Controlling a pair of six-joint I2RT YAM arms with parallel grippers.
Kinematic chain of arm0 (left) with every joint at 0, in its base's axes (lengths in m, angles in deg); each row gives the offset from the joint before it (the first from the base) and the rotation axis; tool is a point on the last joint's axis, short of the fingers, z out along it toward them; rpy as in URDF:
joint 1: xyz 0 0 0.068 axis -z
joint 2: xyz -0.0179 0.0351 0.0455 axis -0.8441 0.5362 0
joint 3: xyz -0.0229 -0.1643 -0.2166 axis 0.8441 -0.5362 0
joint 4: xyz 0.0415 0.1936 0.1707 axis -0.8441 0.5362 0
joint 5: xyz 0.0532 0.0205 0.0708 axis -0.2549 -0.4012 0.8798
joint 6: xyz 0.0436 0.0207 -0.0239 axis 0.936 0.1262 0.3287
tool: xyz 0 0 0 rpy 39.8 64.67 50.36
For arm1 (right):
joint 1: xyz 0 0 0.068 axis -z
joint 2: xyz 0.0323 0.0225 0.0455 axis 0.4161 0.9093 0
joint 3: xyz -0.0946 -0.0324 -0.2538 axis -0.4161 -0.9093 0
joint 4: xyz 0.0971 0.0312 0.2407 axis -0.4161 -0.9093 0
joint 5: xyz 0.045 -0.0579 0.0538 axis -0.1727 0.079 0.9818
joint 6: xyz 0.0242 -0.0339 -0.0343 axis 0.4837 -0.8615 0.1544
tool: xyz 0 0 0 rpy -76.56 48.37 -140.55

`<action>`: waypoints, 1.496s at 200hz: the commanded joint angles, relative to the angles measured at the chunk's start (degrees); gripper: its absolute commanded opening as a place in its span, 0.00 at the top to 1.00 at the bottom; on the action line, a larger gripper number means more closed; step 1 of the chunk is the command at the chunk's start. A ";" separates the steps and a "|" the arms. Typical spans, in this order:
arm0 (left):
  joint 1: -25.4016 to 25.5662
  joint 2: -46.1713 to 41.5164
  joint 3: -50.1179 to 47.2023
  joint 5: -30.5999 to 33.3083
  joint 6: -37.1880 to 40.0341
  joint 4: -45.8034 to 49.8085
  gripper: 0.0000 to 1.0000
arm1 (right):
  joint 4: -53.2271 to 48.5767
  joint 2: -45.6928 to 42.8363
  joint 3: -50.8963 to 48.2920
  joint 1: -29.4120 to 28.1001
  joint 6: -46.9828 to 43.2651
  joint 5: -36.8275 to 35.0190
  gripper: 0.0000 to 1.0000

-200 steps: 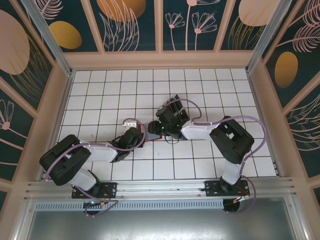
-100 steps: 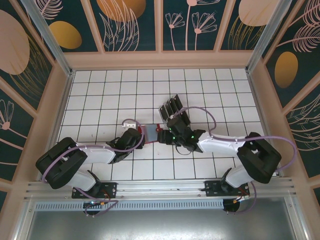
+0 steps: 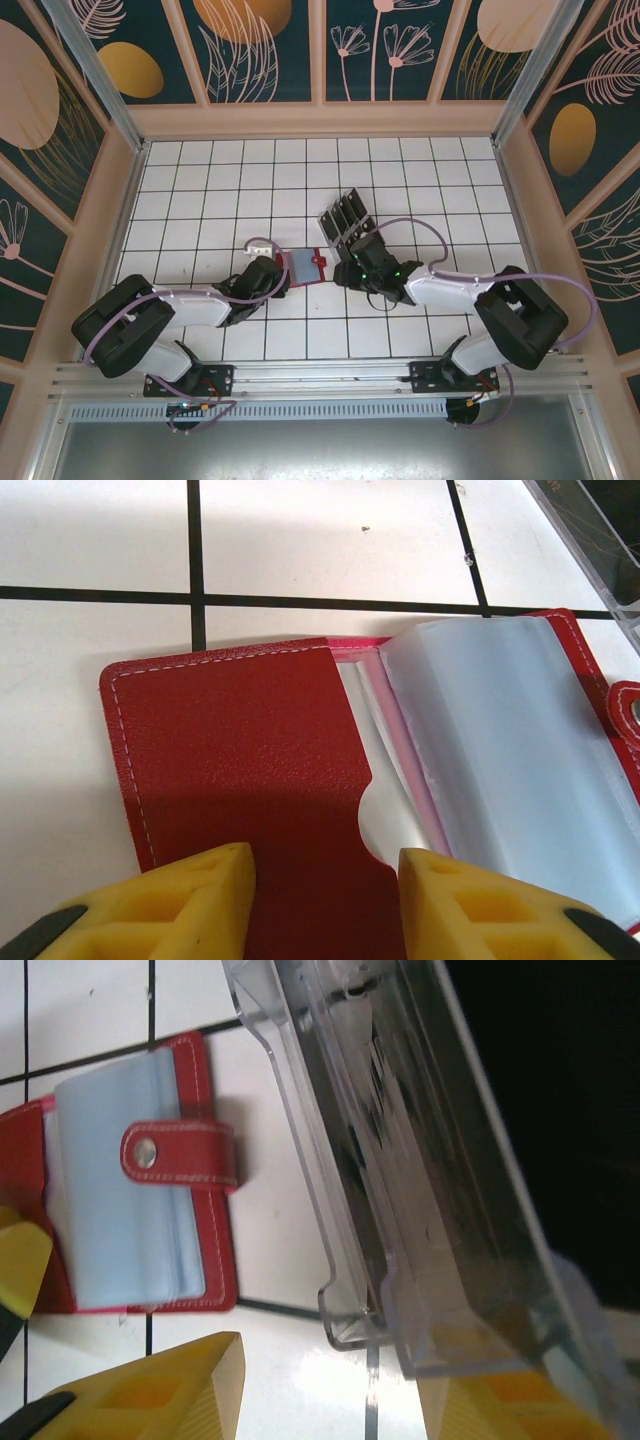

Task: Put the credit cards into the card holder

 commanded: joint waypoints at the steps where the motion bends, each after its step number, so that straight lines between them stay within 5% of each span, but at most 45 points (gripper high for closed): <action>1: 0.68 3.45 -1.43 -6.36 -0.66 9.55 0.58 | 1.60 2.77 3.10 2.15 -2.93 -0.89 0.51; 85: 2.72 5.34 -0.22 -8.47 0.71 8.54 0.58 | -0.16 7.94 10.60 8.38 -10.33 0.77 0.52; 138: 4.49 5.58 -0.96 -9.47 -0.08 7.31 0.58 | -6.17 3.00 11.90 0.20 -8.52 -4.68 0.48; 252: 4.77 5.17 -2.20 -9.76 -0.13 6.45 0.59 | -18.24 20.15 23.63 -10.08 -9.16 -25.32 0.46; 274: 4.78 5.14 -2.35 -9.78 -0.13 6.28 0.59 | -19.21 20.99 23.09 -10.16 -8.37 -27.52 0.52; 299: 4.77 5.19 -2.37 -9.87 0.08 6.30 0.59 | -18.42 18.05 20.43 -10.17 -6.91 -27.99 0.72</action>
